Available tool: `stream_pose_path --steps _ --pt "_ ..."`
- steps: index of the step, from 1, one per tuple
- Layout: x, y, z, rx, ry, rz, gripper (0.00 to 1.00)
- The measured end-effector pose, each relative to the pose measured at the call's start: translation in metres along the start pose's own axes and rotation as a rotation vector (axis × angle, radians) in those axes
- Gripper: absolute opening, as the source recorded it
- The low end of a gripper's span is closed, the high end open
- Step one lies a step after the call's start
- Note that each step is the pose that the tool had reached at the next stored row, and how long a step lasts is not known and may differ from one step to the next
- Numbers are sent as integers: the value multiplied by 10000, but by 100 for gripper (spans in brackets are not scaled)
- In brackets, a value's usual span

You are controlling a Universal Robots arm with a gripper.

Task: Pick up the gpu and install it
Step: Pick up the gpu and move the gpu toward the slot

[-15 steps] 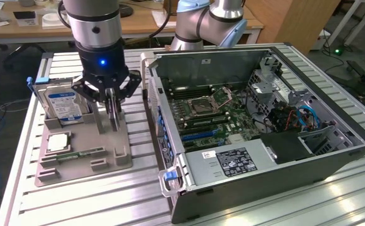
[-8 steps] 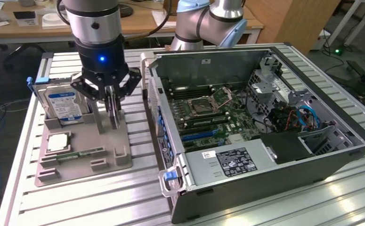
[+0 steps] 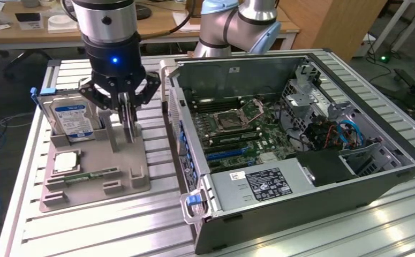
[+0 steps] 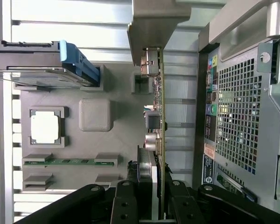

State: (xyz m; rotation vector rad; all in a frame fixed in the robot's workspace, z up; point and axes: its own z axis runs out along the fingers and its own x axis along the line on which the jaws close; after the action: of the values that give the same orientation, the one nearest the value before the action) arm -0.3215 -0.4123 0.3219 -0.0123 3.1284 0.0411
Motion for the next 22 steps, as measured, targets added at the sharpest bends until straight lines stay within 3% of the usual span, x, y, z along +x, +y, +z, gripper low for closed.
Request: stream_pose_path --steps 22 --pt "-7 14 -542 -1 0 0 28"
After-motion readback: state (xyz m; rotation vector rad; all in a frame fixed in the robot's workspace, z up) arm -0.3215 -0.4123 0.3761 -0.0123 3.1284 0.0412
